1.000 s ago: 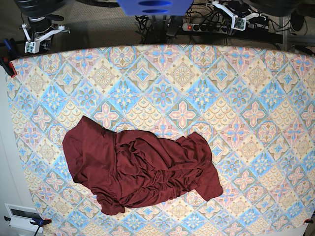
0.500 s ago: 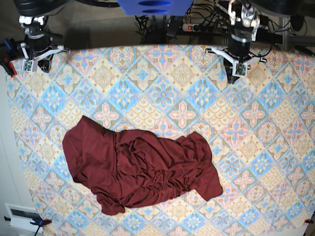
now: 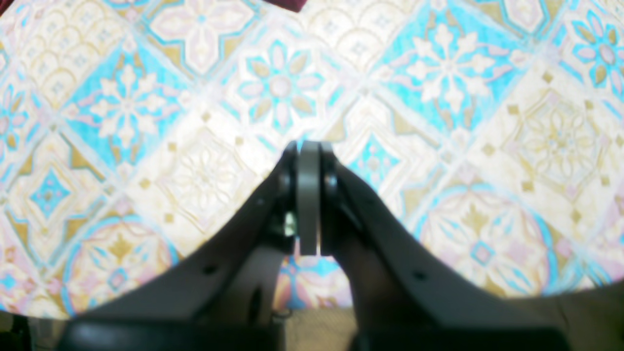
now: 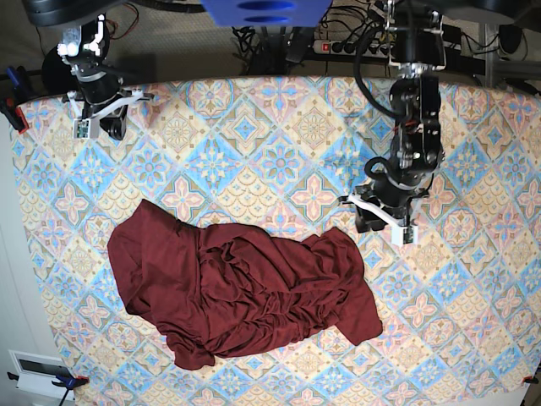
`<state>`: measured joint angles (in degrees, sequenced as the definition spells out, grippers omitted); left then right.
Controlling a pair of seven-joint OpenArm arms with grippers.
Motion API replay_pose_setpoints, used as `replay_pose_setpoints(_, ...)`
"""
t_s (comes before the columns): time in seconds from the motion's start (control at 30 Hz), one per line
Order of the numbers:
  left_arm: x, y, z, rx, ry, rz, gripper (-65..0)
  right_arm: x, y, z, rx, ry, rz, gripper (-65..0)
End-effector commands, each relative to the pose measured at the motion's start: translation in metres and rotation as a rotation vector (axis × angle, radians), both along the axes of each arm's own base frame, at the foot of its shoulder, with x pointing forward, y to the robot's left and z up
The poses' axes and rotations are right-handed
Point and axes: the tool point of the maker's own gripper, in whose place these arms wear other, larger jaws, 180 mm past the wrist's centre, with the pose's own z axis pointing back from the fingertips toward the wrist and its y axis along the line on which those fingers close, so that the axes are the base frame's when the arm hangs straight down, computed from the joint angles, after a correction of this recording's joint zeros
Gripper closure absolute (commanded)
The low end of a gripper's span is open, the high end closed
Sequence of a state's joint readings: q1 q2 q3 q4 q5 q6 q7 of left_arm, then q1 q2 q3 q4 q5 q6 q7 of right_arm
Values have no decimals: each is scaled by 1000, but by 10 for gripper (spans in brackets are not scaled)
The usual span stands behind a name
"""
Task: Layout the t-shirt on the table in an organized manner, then fold the t-shirt properly
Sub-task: 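Move both grippers out over the crumpled maroon shirt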
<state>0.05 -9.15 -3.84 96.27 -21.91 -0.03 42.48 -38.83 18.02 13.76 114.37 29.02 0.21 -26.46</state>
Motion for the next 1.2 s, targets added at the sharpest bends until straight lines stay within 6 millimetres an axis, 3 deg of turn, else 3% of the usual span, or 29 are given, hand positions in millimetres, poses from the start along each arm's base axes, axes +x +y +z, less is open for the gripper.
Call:
replay_pose_setpoints(0.0,16,5,15,6,-54,11,-208,5,-1,10,-8,-40,9,0)
replay_pose_setpoints(0.1,33,-5,4,-35,-20,11,-247,4,-1,10,-8,-40,10,0)
replay_pose_setpoints(0.33,67,-14,-22,-136,37,58,-250,5,1,10,-4,-39,14,0)
replay_pose_setpoints(0.57,81,-31,-65,-178,136,94,-250,5,2,10,-3,-41,14,0)
replay_pose_setpoints(0.67,81,-56,-72,-164,155,34,-241,5,1,10,-5,-42,11,0)
replay_pose_setpoints(0.73,80,-73,-67,-146,139,-37,-195,5,0,11,-6,-42,10,0)
replay_pose_setpoints(0.8,82,-91,-50,-149,79,-129,-86,6,0,11,-7,-44,9,0)
replay_pose_setpoints(0.87,79,-97,-36,-156,37,-170,0,5,0,11,-7,-43,9,0)
replay_pose_setpoints(0.9,76,-94,-28,-147,21,-184,0,5,0,11,-7,-43,9,0)
replay_pose_setpoints(1.03,58,-55,10,-99,-90,-159,0,10,-1,13,-8,-56,7,0)
replay_pose_setpoints(1.17,33,-3,47,-18,-202,-96,0,16,1,16,-4,-72,11,0)
